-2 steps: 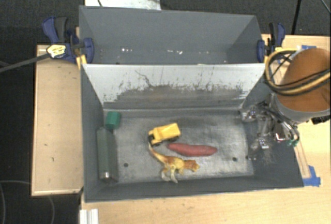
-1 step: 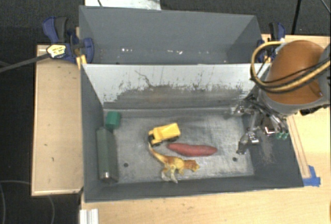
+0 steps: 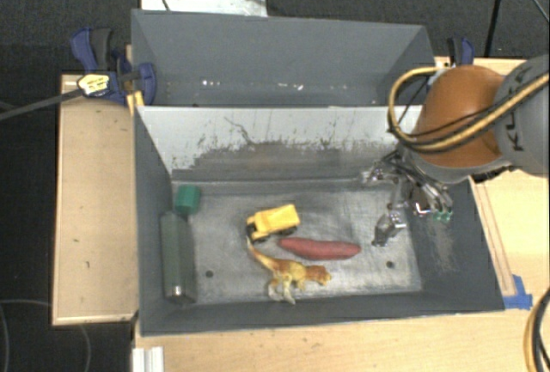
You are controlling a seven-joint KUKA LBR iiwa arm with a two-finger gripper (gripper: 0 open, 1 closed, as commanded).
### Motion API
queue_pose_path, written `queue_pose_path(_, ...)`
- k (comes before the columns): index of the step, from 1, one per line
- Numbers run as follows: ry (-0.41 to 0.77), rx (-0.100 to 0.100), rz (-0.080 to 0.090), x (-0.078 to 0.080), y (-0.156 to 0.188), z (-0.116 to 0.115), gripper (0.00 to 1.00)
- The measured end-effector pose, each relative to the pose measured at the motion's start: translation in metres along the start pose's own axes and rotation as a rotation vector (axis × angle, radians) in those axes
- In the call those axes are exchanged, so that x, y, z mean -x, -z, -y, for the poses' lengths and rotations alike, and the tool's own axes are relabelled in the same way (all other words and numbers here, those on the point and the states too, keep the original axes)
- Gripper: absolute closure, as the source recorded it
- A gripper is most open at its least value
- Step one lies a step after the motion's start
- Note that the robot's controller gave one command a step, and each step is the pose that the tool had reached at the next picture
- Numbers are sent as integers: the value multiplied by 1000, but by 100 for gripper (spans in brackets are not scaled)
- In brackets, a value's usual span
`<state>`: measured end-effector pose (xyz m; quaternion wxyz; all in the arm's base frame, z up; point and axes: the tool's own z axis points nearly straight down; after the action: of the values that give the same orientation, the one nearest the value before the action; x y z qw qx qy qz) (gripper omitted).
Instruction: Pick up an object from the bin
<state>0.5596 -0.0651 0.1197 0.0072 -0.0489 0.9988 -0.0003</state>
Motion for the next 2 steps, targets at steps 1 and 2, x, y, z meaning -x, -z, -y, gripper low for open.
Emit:
queue_pose_path(1,82,2,-7,-19,-46,-58,100)
queue_pose_path(2,83,2,-7,-19,-46,-58,100)
